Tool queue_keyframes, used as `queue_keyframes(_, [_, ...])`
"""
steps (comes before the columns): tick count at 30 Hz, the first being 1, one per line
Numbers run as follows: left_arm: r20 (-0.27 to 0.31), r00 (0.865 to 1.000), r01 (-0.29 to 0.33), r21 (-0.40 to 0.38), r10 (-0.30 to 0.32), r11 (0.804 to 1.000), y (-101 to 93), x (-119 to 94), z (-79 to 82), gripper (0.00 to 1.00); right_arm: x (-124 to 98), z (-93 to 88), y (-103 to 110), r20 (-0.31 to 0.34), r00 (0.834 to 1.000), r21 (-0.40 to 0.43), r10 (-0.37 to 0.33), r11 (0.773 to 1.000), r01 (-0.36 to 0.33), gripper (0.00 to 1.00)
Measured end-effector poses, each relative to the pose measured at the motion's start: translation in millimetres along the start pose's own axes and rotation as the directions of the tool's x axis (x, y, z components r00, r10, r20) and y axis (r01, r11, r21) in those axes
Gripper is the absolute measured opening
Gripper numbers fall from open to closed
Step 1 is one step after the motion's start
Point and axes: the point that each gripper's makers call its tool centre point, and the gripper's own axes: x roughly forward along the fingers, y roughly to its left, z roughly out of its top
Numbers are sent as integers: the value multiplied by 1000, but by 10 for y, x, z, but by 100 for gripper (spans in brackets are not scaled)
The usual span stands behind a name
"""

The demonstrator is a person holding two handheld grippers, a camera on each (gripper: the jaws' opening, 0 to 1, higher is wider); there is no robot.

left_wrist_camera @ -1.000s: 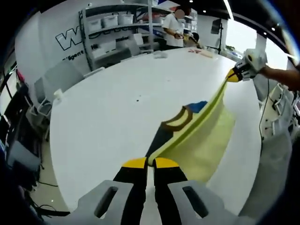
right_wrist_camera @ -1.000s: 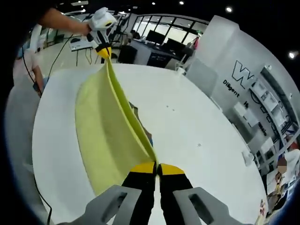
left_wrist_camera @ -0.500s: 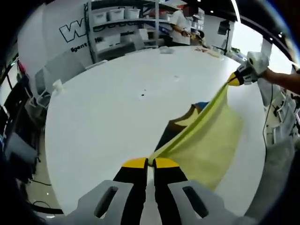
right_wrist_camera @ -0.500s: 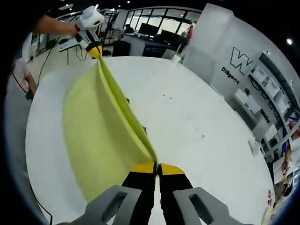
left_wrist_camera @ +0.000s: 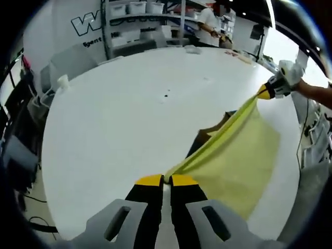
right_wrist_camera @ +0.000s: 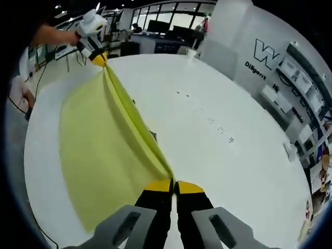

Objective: Fold the garment on the visible template until the final outline fits inside the template.

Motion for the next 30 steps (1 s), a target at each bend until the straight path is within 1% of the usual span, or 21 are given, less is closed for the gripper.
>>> queue_keyframes(5, [-25, 1000, -7, 7, 7, 1000, -19, 107, -67, 4, 119, -61, -6, -18, 1000, 11, 8, 1000, -8, 0])
queue_keyframes(12, [-51, 999, -11, 22, 13, 1000, 30, 279, -148, 4, 267, -113, -20, -40, 999, 28, 5, 1000, -4, 0])
queue_keyframes(15, [-71, 997, -7, 64, 12, 998, 10, 332, -210, 4, 332, -131, -10, -44, 999, 41, 9, 999, -8, 0])
queue_keyframes(16, [-61, 998, -11, 91, 16, 996, 16, 334, -194, 5, 343, -135, -9, -45, 999, 44, 10, 999, -8, 0])
queue_keyframes(17, [-32, 999, -10, 138, 15, 990, 8, 337, -150, 6, 354, -145, -3, -48, 999, 47, 11, 999, -8, 0])
queue_keyframes(19, [-32, 999, -12, 182, 18, 983, -2, 332, -162, 8, 352, -140, -9, -37, 999, 47, 1, 999, 1, 3])
queue_keyframes(21, [-24, 999, -16, 191, 21, 981, -5, 327, -165, 15, 350, -138, -10, -24, 1000, 62, -2, 998, 4, 11])
queue_keyframes(23, [-4, 1000, -23, 198, 24, 980, 3, 314, -143, 23, 345, -149, -17, -19, 1000, 64, -4, 998, 5, 17])
queue_keyframes(25, [10, 1000, -31, 199, 30, 979, 18, 306, -125, 27, 328, -152, -10, -9, 1000, 58, -5, 998, 5, 21])
queue_keyframes(27, [30, 999, -37, 202, 32, 979, 18, 286, -88, 27, 308, -158, -6, -8, 1000, 49, -9, 999, 9, 20])
queue_keyframes(28, [51, 999, -31, 218, 20, 976, -19, 273, -57, 25, 302, -148, -2, 2, 1000, 42, -9, 999, 9, 19])
queue_keyframes(30, [50, 999, -14, 219, 3, 976, -84, 266, -57, 23, 302, -147, 31, 8, 1000, 54, 2, 999, -2, 19])
